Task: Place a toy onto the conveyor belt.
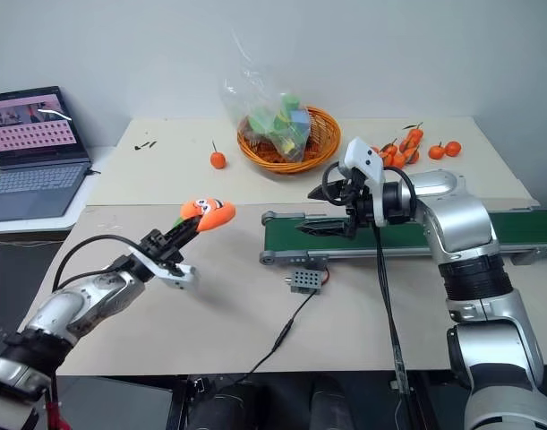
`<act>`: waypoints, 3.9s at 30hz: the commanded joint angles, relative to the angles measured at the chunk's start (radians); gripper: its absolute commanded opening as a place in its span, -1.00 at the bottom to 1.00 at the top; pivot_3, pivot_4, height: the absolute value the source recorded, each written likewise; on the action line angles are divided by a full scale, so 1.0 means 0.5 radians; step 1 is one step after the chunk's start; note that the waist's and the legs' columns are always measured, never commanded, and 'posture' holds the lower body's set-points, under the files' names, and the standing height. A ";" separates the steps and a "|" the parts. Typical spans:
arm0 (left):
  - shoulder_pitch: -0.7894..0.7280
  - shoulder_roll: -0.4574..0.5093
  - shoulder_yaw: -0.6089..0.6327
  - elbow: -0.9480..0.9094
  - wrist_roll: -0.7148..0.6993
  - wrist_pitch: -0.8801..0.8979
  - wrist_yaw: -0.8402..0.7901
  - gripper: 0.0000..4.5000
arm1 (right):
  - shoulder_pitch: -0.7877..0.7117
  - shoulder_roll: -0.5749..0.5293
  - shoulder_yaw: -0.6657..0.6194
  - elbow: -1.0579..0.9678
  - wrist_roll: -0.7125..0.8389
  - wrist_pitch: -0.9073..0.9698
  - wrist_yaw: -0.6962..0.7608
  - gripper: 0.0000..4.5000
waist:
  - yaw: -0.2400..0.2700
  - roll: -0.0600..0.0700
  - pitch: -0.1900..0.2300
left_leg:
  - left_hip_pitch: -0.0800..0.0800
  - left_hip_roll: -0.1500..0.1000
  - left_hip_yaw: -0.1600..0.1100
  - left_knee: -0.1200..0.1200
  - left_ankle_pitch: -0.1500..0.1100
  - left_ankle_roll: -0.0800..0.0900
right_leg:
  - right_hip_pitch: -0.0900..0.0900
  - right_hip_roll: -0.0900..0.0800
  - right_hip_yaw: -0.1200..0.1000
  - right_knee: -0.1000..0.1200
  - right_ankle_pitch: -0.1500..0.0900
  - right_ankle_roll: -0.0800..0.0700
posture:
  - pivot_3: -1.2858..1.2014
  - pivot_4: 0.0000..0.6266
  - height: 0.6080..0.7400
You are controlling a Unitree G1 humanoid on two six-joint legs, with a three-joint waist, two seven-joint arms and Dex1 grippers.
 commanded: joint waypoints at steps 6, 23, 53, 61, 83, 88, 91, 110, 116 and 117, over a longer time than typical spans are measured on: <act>-0.439 -0.209 -0.217 0.470 0.128 -0.215 0.128 -0.96 | 0.055 -0.065 -0.132 -0.173 0.052 0.048 -0.082 1.00 | -0.016 0.000 0.000 | 0.000 0.000 0.005 0.001 0.003 -0.005 | 0.000 -0.002 0.000 0.000 0.001 0.001 | 0.03 -0.52 1.00; -0.917 -0.644 -0.678 1.208 0.323 -0.320 0.303 -0.96 | 0.227 -0.134 -0.259 -0.375 0.124 0.147 -0.227 1.00 | -0.001 -0.002 0.001 | -0.005 -0.003 0.008 0.009 0.002 -0.001 | 0.000 -0.004 0.001 -0.002 0.004 0.007 | 0.03 -0.52 1.00; -0.041 -0.235 0.305 -0.373 -2.727 1.323 -2.358 0.99 | 0.067 -0.075 -0.102 -0.175 0.062 0.042 -0.121 1.00 | -0.083 -0.001 0.001 | -0.012 0.001 0.011 0.028 -0.011 0.020 | -0.005 -0.004 0.003 0.011 0.004 0.009 | 0.03 -0.52 1.00; 0.095 -0.030 0.940 -1.173 -3.495 2.278 -2.183 0.99 | 0.011 -0.014 -0.064 -0.111 0.073 0.010 -0.023 1.00 | -0.094 -0.001 0.002 | -0.008 0.011 0.012 0.034 -0.010 0.012 | -0.003 0.007 0.002 0.007 0.008 0.005 | 0.03 -0.52 1.00; 0.089 -0.148 1.162 -1.336 -3.596 2.640 -1.920 0.99 | -0.073 0.104 -0.059 -0.011 0.061 -0.030 0.045 1.00 | -0.076 -0.001 0.001 | 0.003 0.030 0.030 0.032 -0.017 -0.001 | 0.002 0.027 0.016 0.000 0.013 -0.004 | 0.03 -0.52 1.00; 0.071 -0.168 1.167 -1.340 -3.596 2.662 -1.908 0.99 | -0.079 0.108 -0.061 -0.004 0.059 -0.035 0.042 1.00 | -0.066 -0.001 0.002 | 0.003 0.030 0.031 0.032 -0.017 -0.001 | 0.002 0.027 0.017 0.000 0.013 -0.004 | 0.03 -0.52 1.00; 0.066 -0.169 1.167 -1.338 -3.587 2.663 -1.910 0.99 | -0.086 0.113 -0.059 0.004 0.057 -0.040 0.042 1.00 | -0.064 -0.001 0.002 | 0.003 0.030 0.031 0.031 -0.017 -0.001 | 0.002 0.027 0.017 0.000 0.013 -0.004 | 0.03 -0.52 1.00; 0.083 -0.174 1.210 -1.337 -3.588 2.672 -1.886 0.99 | -0.084 0.127 -0.058 0.005 0.060 -0.038 0.026 1.00 | -0.057 -0.001 0.002 | 0.003 0.031 0.031 0.031 -0.017 -0.001 | 0.002 0.027 0.017 -0.001 0.013 -0.004 | 0.03 -0.52 1.00; 0.074 -0.185 1.223 -1.332 -3.595 2.673 -1.876 0.99 | -0.091 0.124 -0.057 0.015 0.055 -0.045 0.025 1.00 | -0.057 -0.001 0.002 | 0.003 0.031 0.031 0.031 -0.017 -0.001 | 0.002 0.027 0.017 -0.001 0.013 -0.004 | 0.03 -0.52 1.00; 0.074 -0.187 1.224 -1.333 -3.593 2.673 -1.874 0.99 | -0.091 0.122 -0.058 0.017 0.054 -0.046 0.026 1.00 | -0.058 -0.001 0.002 | 0.003 0.031 0.031 0.031 -0.017 -0.001 | 0.002 0.027 0.017 -0.001 0.013 -0.004 | 0.03 -0.52 1.00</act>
